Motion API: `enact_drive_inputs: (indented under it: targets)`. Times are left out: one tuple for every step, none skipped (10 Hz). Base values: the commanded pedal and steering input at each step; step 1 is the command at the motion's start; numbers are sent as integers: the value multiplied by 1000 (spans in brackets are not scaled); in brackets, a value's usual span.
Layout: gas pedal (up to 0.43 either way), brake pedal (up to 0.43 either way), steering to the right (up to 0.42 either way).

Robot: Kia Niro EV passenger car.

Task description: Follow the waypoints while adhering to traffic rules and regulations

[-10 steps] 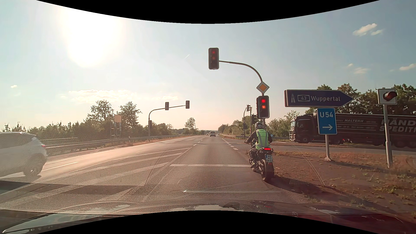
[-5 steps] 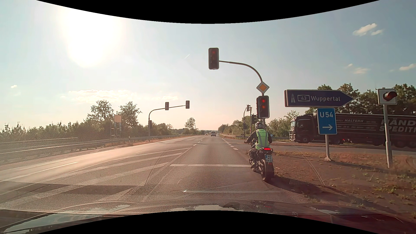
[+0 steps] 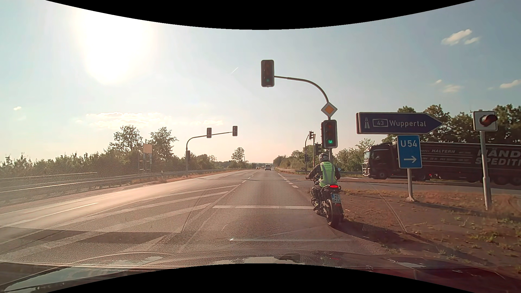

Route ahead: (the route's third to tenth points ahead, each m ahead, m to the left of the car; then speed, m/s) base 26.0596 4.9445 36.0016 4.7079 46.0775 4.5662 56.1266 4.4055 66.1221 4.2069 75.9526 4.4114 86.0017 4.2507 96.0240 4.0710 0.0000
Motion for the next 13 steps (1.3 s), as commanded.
enact_drive_inputs:
  targets:
    - [67,0,1]
    - [98,0,2]
    - [130,0,2]
    - [157,0,2]
    - [177,0,2]
    - [209,0,2]
    - [248,0,1]
    - [260,0,1]
    - [280,0,0]
    - [311,0,-1]
    - [331,0,-2]
    - [358,0,-2]
    - [390,0,-2]
